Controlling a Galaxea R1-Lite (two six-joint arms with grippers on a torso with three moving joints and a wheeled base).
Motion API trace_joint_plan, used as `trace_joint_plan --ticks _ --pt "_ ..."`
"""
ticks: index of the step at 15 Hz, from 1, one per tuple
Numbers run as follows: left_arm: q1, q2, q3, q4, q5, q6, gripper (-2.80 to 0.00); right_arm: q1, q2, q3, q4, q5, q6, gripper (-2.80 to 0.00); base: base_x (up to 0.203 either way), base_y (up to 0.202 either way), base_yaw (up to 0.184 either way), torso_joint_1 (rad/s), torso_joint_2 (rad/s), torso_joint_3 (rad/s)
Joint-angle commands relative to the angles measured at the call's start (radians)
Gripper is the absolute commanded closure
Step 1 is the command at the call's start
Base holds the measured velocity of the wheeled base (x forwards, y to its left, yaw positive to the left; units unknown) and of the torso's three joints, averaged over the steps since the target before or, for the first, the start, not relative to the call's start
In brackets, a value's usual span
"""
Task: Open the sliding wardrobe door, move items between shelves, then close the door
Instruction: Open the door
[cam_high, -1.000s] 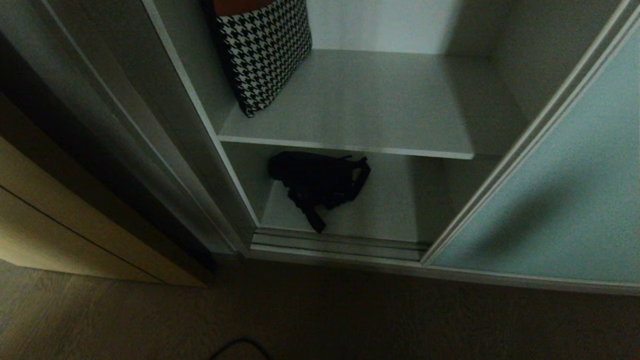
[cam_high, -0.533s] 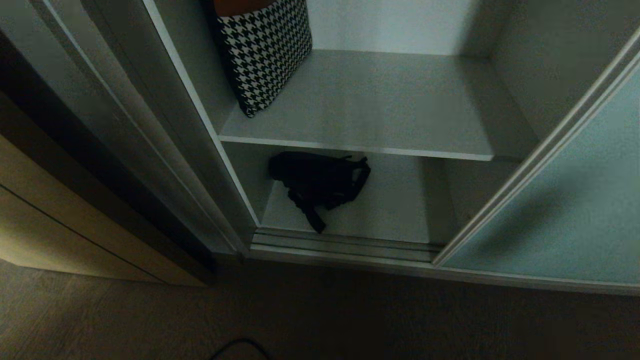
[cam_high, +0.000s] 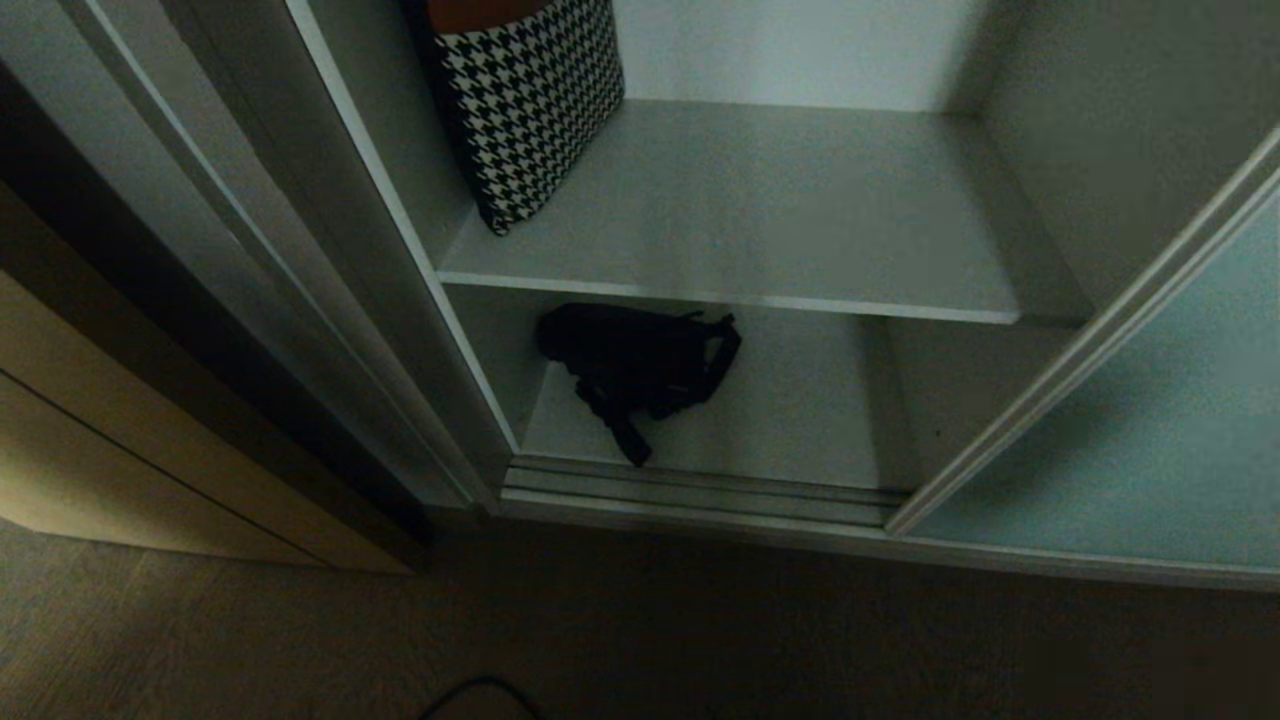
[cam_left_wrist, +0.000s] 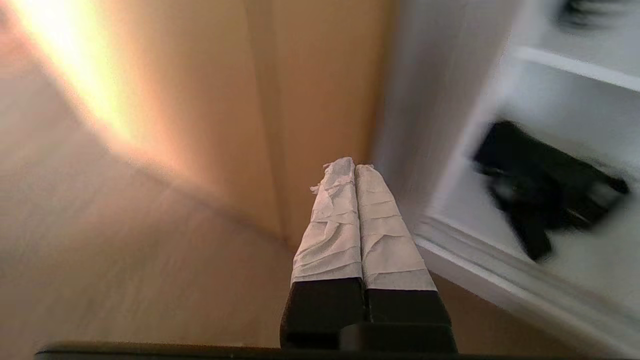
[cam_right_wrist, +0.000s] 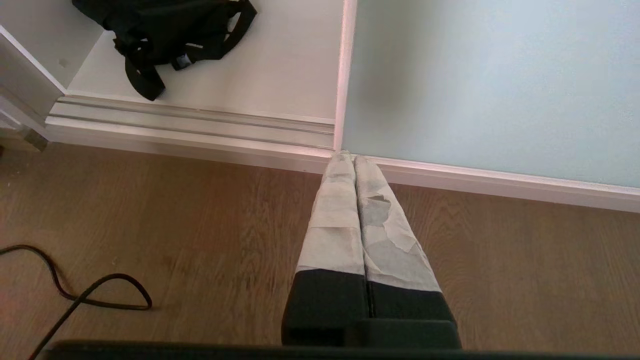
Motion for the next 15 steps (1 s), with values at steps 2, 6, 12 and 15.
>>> trace_joint_plan --ticks 2,6,12,15 --pt "0.000 0.003 0.010 0.047 0.145 -0.046 0.00 0.000 0.000 0.000 0.000 0.000 0.000 0.00 0.000 0.000 0.000 0.000 0.00 0.000" --pt "0.000 0.002 0.009 0.041 -0.096 0.003 0.00 0.000 0.000 0.000 0.000 0.000 0.000 0.00 0.000 0.000 0.000 0.000 0.00 0.000" --pt "0.000 0.012 0.010 0.048 -0.405 0.255 0.00 0.000 0.000 0.000 0.000 0.000 0.000 0.00 0.000 0.000 0.000 0.000 0.00 0.000" --pt "0.110 -0.032 0.010 0.114 -0.544 0.262 0.00 0.000 0.001 0.000 0.000 0.000 0.000 0.00 0.000 0.000 0.000 0.000 0.00 0.000"
